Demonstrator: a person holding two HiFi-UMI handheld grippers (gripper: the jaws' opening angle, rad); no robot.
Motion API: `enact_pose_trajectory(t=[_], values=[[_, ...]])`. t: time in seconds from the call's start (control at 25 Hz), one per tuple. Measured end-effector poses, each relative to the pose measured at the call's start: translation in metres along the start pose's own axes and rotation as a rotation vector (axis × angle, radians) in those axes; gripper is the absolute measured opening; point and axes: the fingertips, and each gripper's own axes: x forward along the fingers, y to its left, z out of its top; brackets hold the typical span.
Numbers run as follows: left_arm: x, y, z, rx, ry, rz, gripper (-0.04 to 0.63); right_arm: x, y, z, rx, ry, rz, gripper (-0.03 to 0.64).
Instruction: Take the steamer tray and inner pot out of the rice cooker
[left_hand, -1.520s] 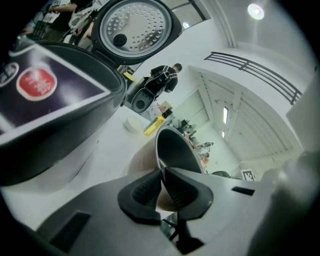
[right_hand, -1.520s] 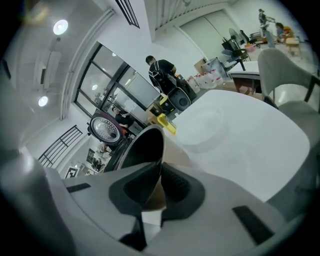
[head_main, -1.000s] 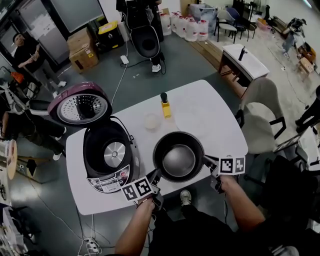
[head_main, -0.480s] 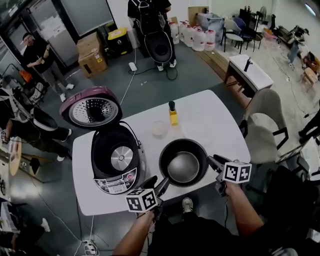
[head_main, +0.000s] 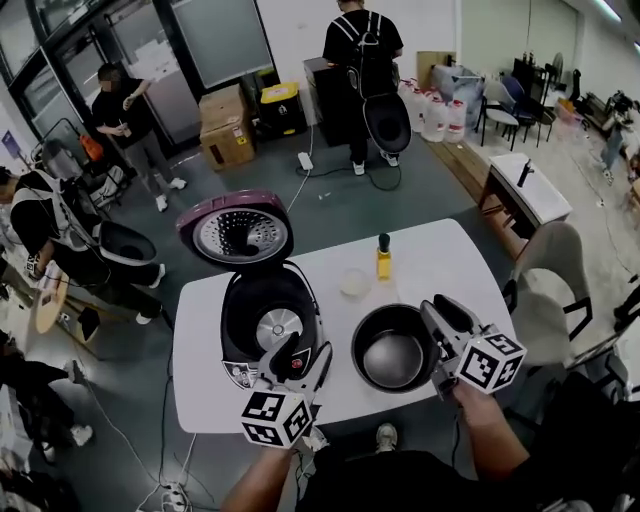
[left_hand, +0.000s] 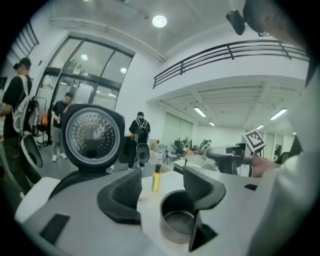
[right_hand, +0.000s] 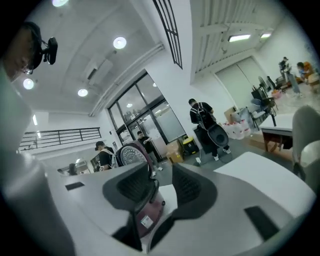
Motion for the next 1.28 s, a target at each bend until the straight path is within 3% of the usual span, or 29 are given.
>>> enact_pose_trajectory(t=[0.24, 0.52, 0.68, 0.76, 0.84, 1.28], values=[[-0.032, 0.028, 0.048, 0.148, -0.079, 0.060, 0.240, 0.032, 0.070, 0.016, -0.220, -0.020, 0.093, 0.138], [-0.071, 0.056, 0.084, 0.222, -0.174, 0.146, 0.198, 0.058, 0.156, 0.021, -0.458, -0.066, 0.204, 0.097], [-0.088, 0.070, 0.096, 0.272, -0.194, 0.177, 0.146, 0.070, 0.189, 0.023, -0.541, -0.103, 0.242, 0.046], [-0.096, 0.078, 0.100, 0.292, -0.212, 0.208, 0.080, 0.076, 0.199, 0.018, -0.565, -0.109, 0.257, 0.014], [-0.103, 0.088, 0.102, 0.293, -0.231, 0.237, -0.005, 0.081, 0.207, 0.011, -0.580, -0.107, 0.277, 0.000], [-0.113, 0.119, 0.068, 0.217, -0.251, 0.268, -0.005, 0.109, 0.231, -0.026, -0.630, -0.100, 0.313, -0.002]])
